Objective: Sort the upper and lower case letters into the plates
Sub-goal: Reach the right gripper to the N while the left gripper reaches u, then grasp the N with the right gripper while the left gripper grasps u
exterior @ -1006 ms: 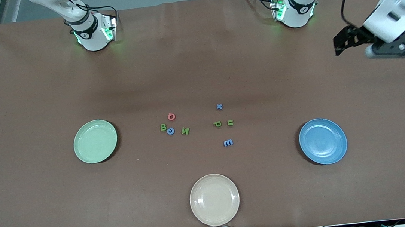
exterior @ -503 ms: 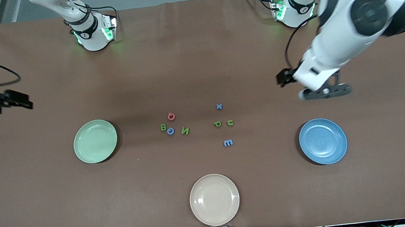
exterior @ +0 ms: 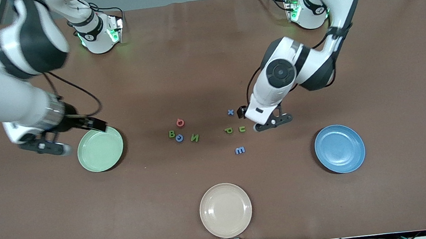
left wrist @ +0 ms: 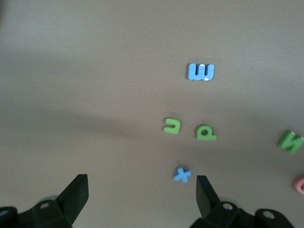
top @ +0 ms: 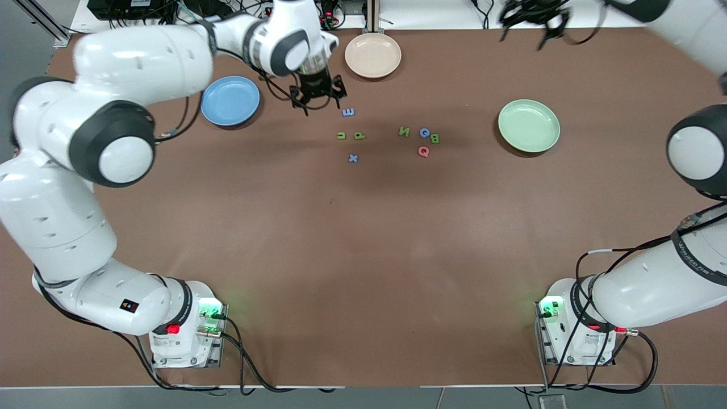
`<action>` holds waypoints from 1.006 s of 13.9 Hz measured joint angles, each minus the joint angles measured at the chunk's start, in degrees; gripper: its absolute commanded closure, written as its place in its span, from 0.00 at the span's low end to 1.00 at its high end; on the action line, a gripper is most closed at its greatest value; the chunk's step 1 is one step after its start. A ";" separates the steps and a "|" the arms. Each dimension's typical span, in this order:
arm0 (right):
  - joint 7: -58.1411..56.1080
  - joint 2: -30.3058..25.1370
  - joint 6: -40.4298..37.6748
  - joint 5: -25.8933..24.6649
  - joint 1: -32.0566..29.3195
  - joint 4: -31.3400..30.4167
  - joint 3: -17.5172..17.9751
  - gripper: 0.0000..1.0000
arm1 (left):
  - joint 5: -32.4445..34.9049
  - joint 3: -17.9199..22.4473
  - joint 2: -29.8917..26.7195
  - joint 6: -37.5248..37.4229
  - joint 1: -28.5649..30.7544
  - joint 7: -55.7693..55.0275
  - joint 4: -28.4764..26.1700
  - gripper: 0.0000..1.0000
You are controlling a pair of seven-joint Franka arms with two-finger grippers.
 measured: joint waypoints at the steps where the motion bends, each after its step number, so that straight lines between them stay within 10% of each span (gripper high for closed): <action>1: 4.20 1.18 5.68 0.12 2.36 -2.84 0.03 0.00 | 1.52 0.00 1.79 2.08 -0.53 -1.92 0.05 0.03; 6: 20.16 12.12 26.72 0.11 13.71 -7.55 0.09 0.20 | 8.10 0.02 8.50 9.86 -2.73 -5.07 0.18 0.20; 14: 23.06 23.10 31.01 -1.20 19.31 -3.25 -0.18 0.24 | 10.32 0.06 13.29 15.52 -3.31 -5.29 0.38 0.35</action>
